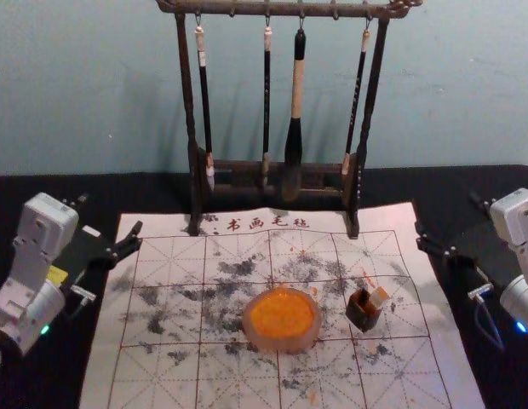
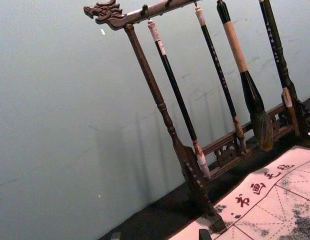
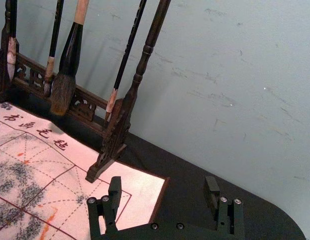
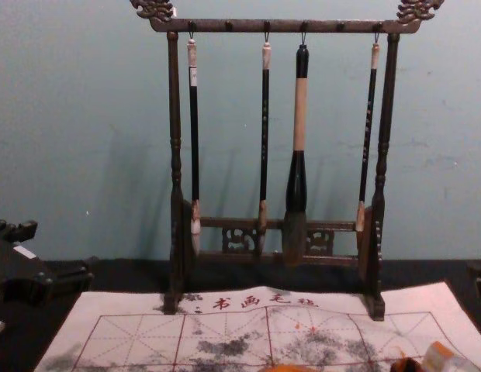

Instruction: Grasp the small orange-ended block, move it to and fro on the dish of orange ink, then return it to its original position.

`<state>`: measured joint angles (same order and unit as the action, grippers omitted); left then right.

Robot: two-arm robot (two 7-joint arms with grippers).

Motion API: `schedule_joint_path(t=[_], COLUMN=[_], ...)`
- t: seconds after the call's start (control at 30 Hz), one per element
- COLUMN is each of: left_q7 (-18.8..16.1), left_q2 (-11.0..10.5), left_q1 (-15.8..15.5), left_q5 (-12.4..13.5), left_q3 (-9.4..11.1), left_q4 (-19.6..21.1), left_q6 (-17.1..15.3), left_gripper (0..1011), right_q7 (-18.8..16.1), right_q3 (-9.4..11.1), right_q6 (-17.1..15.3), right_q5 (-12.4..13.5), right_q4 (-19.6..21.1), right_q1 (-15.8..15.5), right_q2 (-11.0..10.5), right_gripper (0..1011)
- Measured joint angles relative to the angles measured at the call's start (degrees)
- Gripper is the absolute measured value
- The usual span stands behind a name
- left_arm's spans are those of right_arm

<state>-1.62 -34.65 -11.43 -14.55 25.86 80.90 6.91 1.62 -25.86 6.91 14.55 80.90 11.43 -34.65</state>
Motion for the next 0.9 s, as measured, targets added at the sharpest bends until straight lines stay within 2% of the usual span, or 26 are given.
schedule_joint_path(t=[0.9], left_q7=[0.0], left_q2=[0.0], left_q1=[0.0], left_q5=[0.0], left_q3=[0.0], left_q4=[0.0], left_q6=[0.0], left_gripper=[1010], right_q7=[0.0], right_q3=[0.0], right_q6=[0.0], right_q5=[0.0], right_q4=[0.0], right_q1=[0.0], right_q2=[0.0], right_gripper=[1002])
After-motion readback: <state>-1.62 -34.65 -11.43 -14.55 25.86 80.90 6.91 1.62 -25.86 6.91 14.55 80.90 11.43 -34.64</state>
